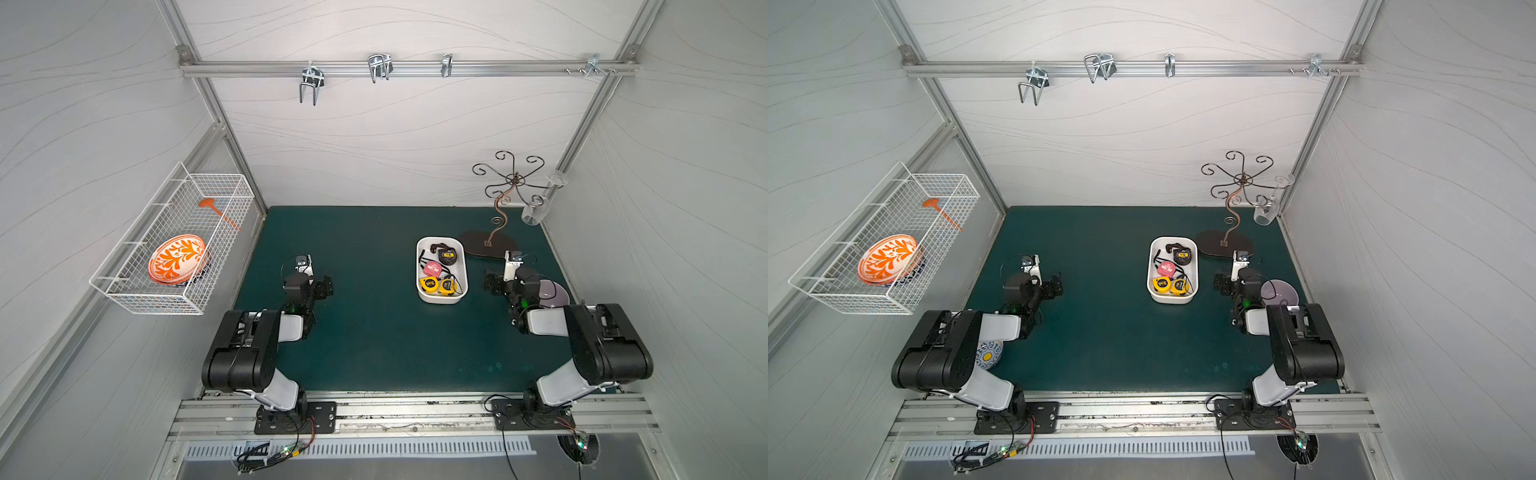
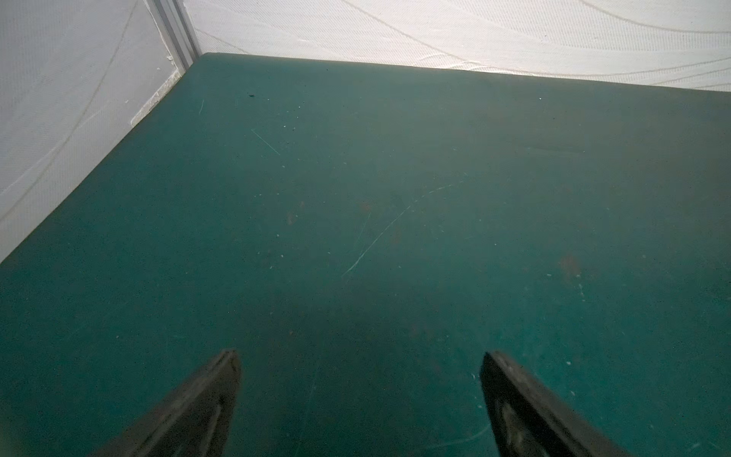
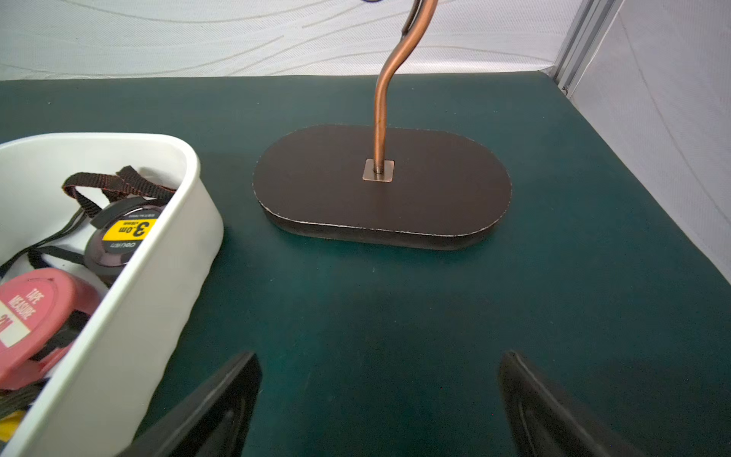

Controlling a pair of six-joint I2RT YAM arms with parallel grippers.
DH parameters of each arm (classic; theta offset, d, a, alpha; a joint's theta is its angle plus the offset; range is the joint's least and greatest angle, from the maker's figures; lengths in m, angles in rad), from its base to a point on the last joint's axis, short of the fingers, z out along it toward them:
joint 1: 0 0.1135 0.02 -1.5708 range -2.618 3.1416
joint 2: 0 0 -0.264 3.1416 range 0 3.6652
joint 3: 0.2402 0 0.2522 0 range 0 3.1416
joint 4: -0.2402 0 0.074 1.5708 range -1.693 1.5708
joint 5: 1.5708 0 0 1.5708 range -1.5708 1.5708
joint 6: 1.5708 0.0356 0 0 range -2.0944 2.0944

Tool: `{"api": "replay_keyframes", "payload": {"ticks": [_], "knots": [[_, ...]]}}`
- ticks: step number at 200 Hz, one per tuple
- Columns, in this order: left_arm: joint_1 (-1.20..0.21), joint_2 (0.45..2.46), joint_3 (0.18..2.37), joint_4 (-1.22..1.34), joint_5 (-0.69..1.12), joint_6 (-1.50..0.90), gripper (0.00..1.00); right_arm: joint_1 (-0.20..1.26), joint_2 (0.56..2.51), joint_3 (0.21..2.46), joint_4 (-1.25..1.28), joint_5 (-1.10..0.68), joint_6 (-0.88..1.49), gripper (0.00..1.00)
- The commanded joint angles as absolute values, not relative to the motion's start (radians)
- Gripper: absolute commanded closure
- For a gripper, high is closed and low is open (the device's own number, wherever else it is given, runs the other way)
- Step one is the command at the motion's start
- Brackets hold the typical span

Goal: Take the tape measure out of the storage box
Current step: Move the storage box to the center of the board.

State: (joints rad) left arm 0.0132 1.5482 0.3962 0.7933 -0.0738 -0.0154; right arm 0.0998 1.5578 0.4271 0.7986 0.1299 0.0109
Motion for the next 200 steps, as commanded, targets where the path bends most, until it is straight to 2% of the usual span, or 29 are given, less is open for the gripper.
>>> {"api": "replay_keyframes", "payload": {"ticks": [1, 126, 144, 163, 200], "knots": [[0.020, 1.552, 0.431, 0.819, -0.077, -0.021, 0.01, 0.098, 1.565, 0.439, 0.791, 0.125, 0.022, 0.01], [0.018, 1.543, 0.432, 0.826, -0.078, -0.016, 0.01, 0.105, 1.548, 0.435, 0.805, 0.091, -0.002, 0.01], [0.014, 1.463, 0.517, 0.593, -0.081, -0.017, 0.01, 0.156, 1.451, 0.542, 0.520, 0.138, -0.040, 0.01], [0.014, 1.407, 0.578, 0.463, -0.083, -0.017, 0.01, 0.175, 1.427, 0.643, 0.334, 0.203, 0.006, 0.01], [0.011, 1.388, 0.730, 0.163, -0.027, -0.077, 0.01, 0.199, 1.443, 0.789, 0.074, 0.106, 0.115, 0.01]]}}
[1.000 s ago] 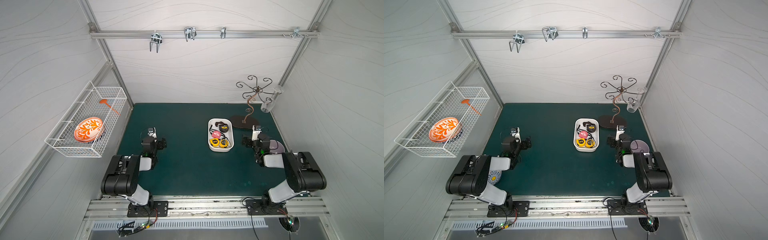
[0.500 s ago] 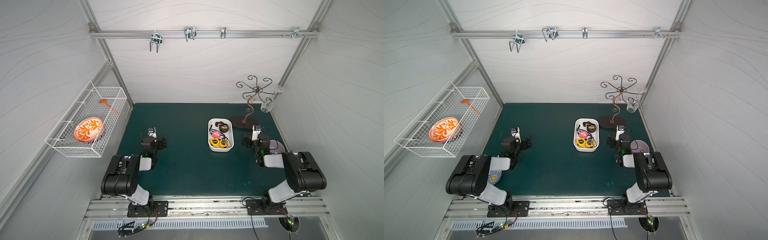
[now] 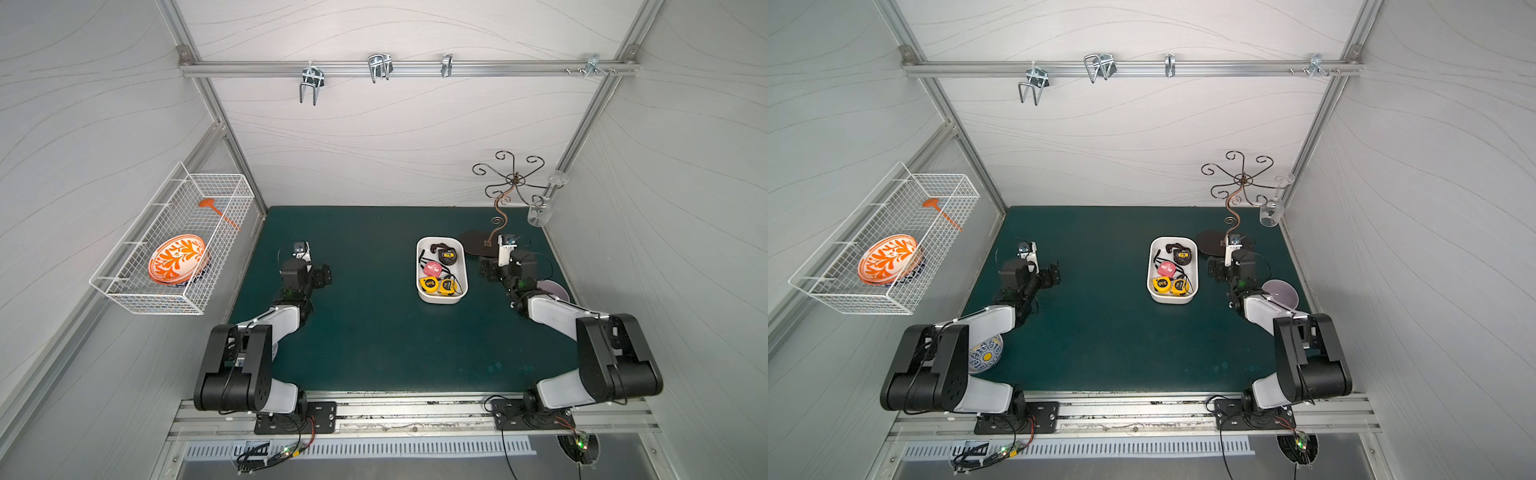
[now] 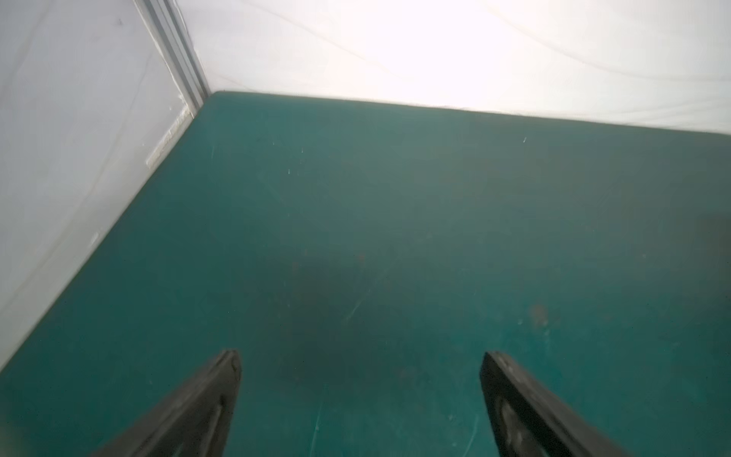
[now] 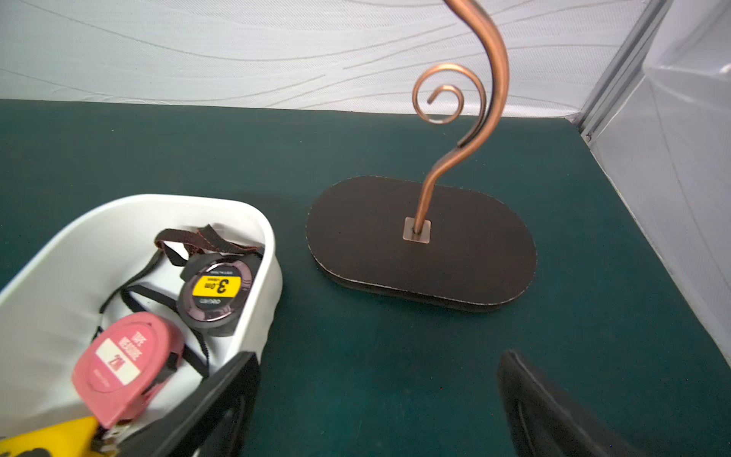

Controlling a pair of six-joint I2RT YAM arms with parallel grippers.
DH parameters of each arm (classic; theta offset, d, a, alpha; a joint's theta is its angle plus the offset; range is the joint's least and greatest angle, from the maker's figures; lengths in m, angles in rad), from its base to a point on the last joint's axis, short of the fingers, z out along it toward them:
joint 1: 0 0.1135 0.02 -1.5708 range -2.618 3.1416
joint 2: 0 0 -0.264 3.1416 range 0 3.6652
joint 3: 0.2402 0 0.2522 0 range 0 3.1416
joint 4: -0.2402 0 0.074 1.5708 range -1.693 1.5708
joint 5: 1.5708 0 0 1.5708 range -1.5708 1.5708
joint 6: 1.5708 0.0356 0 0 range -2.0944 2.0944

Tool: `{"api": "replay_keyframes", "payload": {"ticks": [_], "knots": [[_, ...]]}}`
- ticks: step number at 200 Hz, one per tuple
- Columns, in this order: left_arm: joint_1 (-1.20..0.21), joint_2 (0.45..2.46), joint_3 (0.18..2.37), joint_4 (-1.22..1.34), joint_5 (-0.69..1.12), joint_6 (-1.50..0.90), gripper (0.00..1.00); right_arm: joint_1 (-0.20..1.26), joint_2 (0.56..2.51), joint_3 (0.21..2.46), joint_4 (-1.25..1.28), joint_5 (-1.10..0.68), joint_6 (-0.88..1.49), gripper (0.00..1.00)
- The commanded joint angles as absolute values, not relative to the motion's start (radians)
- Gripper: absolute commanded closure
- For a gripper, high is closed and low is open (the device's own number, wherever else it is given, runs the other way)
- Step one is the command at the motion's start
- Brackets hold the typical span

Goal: Take the tape measure out of the storage box
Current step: Move the storage box to the center of the board.

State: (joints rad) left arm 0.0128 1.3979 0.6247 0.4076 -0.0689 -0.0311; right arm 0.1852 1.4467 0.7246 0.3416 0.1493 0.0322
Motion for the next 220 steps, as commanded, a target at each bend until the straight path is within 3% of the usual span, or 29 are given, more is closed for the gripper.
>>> {"api": "replay_keyframes", "payload": {"ticks": [1, 45, 66, 122, 220], "knots": [[0.011, 1.389, 0.734, 0.154, -0.025, -0.081, 0.01, 0.198, 1.443, 0.796, 0.067, 0.092, 0.125, 0.01], [-0.019, 1.417, 0.854, -0.056, 0.046, -0.141, 0.01, 0.162, 1.559, 0.952, -0.096, -0.219, 0.283, 0.01], [-0.033, 1.447, 0.901, -0.111, 0.048, -0.146, 0.01, 0.145, 1.636, 0.993, -0.077, -0.371, 0.360, 0.09], [-0.037, 1.447, 0.908, -0.105, 0.122, -0.196, 0.01, 0.157, 1.781, 1.104, -0.124, -0.435, 0.380, 0.08], [-0.037, 1.436, 0.920, -0.116, 0.149, -0.202, 0.01, 0.327, 1.883, 1.200, -0.187, -0.433, 0.374, 0.08]]}}
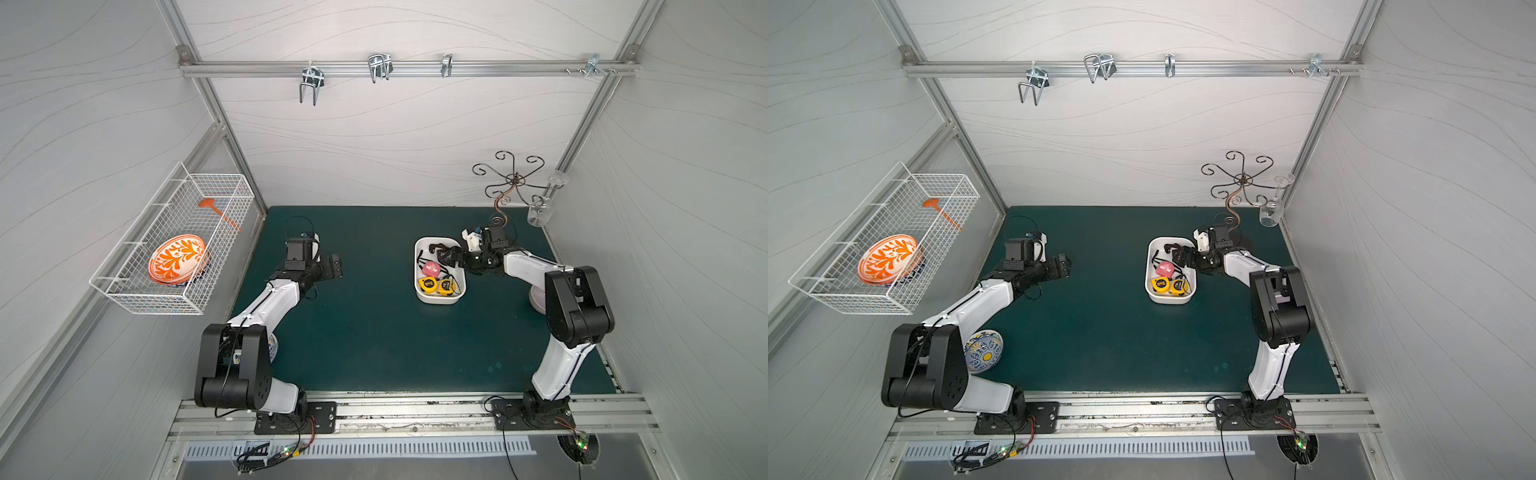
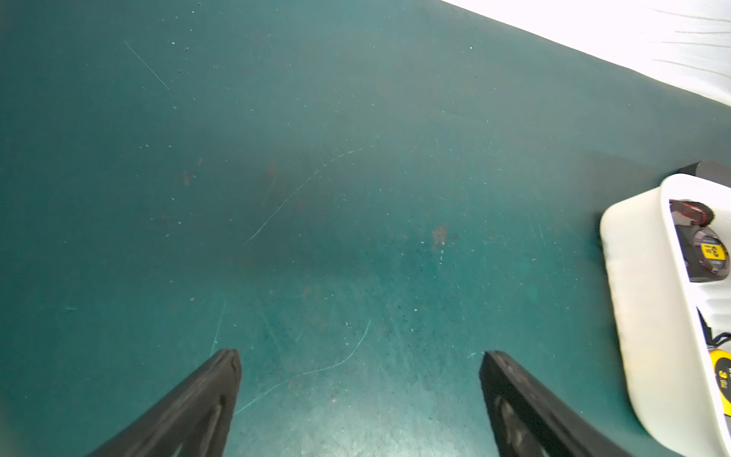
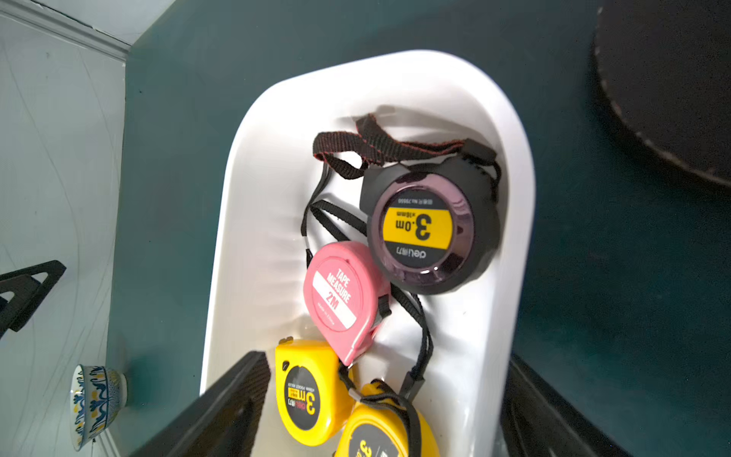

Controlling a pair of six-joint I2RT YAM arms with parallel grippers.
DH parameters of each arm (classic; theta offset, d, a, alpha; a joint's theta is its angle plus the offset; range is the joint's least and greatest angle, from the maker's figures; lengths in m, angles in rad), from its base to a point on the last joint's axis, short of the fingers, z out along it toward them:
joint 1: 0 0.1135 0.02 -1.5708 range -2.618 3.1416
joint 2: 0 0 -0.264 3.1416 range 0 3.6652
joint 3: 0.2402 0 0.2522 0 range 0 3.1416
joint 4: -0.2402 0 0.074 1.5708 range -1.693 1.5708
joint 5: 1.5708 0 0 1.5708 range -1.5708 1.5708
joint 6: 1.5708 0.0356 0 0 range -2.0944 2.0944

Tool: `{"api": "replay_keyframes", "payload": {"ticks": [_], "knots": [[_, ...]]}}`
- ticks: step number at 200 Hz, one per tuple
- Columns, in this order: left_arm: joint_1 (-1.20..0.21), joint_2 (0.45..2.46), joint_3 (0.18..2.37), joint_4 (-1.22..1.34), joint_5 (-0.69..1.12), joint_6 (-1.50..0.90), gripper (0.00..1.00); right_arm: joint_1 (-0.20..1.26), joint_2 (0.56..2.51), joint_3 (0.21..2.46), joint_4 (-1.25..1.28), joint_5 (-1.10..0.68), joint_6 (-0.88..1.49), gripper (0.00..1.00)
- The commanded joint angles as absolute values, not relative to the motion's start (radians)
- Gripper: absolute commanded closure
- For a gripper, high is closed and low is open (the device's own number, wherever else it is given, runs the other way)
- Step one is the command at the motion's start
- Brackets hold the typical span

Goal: Take the tape measure out of the storage box
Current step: Move the storage box to the center of the board.

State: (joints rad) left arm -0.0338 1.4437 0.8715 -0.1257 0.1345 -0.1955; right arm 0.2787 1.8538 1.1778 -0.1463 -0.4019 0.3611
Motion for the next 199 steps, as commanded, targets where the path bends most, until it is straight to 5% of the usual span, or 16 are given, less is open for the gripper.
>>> {"api": "replay_keyframes", "payload": {"ticks": [1, 199], "knots": [[-0.037, 1.436, 0.919, -0.115, 0.149, -0.202, 0.01, 0.328, 1.884, 1.201, -0.186, -0.433, 0.374, 0.08], [-0.087, 1.402, 0.942, -0.228, 0.178, -0.219, 0.01, 0.679, 2.136, 1.633, -0.389, -0.474, 0.355, 0.03]]}}
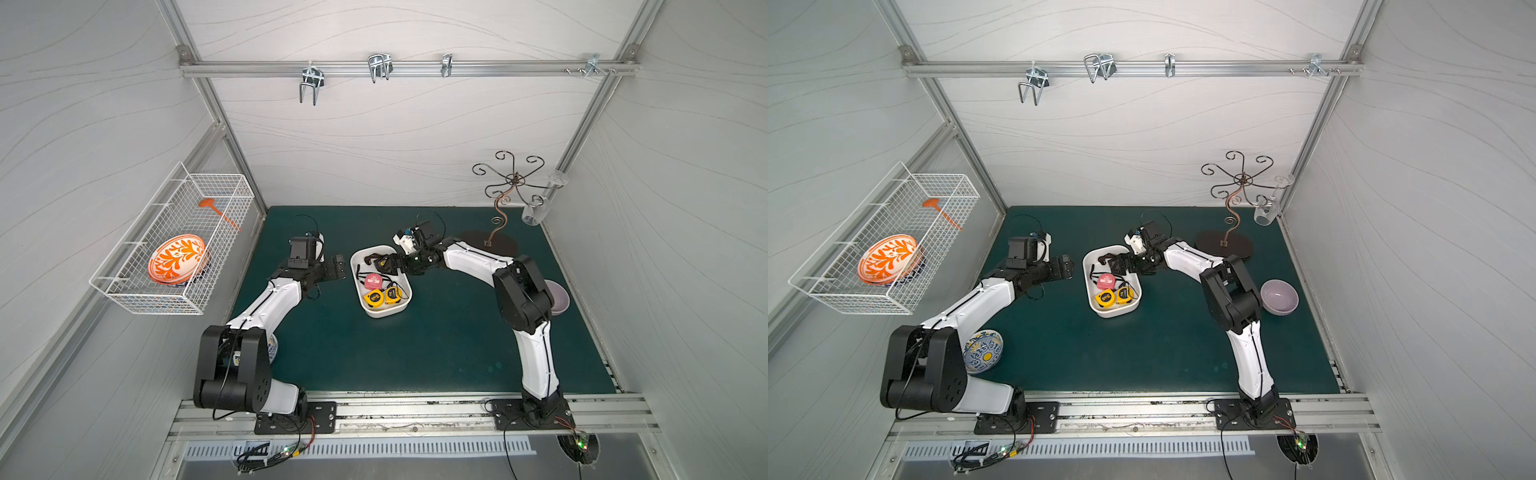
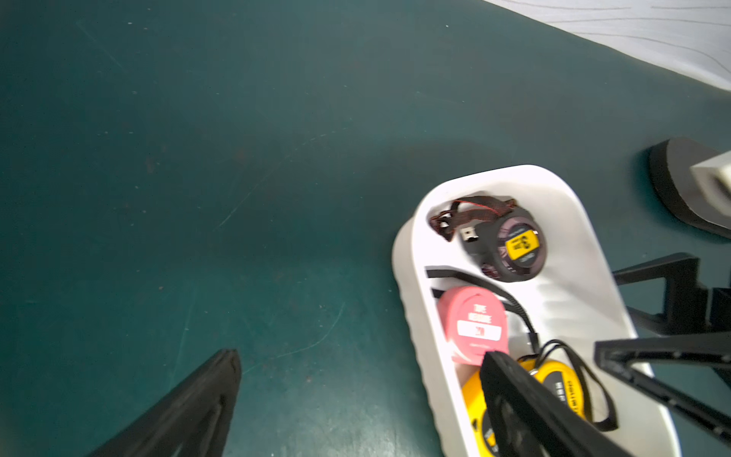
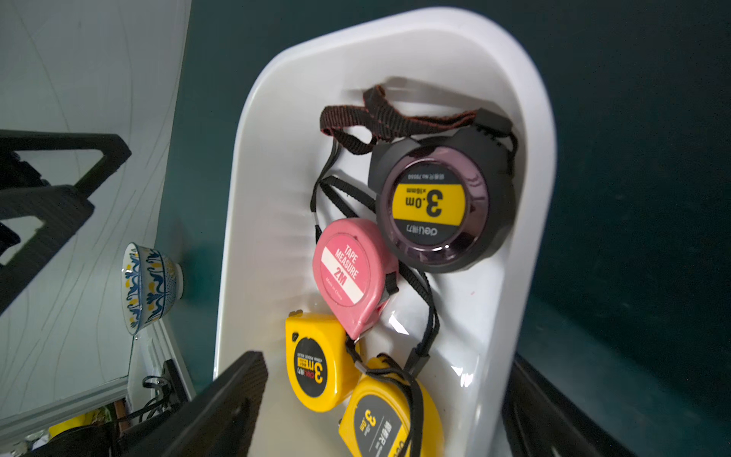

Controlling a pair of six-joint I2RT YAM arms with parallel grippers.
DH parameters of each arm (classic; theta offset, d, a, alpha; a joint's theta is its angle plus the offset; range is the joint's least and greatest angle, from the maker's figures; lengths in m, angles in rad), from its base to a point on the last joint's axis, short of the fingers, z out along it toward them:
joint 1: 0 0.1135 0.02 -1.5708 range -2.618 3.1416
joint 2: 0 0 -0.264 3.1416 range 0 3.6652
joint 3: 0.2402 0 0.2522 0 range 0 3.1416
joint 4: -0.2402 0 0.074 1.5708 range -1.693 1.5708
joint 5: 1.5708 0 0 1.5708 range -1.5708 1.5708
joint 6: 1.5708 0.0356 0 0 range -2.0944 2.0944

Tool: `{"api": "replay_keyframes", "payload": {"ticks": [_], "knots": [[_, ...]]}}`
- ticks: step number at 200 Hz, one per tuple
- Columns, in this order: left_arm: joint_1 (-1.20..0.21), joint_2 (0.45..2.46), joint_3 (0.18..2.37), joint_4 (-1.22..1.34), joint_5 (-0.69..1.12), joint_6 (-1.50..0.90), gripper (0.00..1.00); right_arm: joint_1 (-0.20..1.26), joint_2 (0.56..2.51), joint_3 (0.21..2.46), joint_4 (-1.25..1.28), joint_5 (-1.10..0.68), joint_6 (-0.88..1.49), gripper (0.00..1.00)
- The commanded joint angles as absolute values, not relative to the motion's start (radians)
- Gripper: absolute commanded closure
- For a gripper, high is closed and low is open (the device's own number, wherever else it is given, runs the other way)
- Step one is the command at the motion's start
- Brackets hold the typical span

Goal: Take the tape measure out of the storage box
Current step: Move the storage box to the center of the board, then pick up the tape measure from the storage box.

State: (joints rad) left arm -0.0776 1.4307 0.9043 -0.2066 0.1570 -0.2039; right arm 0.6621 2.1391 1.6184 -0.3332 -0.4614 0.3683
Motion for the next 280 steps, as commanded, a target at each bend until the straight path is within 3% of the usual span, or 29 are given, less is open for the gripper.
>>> {"api": "replay_keyframes", "payload": {"ticks": [1, 79, 113, 179, 280], "knots": [[-0.087, 1.402, 0.942, -0.228, 0.178, -0.220, 0.01, 0.679, 2.134, 1.632, -0.391, -0.469, 0.355, 0.03], [-0.090, 1.430, 0.962, -0.247, 0.267, -0.279, 0.01, 0.659, 1.979, 1.646, -0.594, -0.183, 0.228, 0.01], [-0.176, 1.469, 1.056, -0.330, 0.236, -0.227, 0.05, 0.656, 1.942, 1.671, -0.681, -0.128, 0.195, 0.01], [-0.383, 1.740, 1.430, -0.675, 0.067, -0.068, 0.11, 0.522, 1.774, 1.475, -0.622, -0.245, 0.267, 0.01], [-0.437, 2.034, 1.601, -0.817, -0.064, -0.136, 0.18, 0.388, 1.645, 1.302, -0.577, -0.304, 0.267, 0.01]]}}
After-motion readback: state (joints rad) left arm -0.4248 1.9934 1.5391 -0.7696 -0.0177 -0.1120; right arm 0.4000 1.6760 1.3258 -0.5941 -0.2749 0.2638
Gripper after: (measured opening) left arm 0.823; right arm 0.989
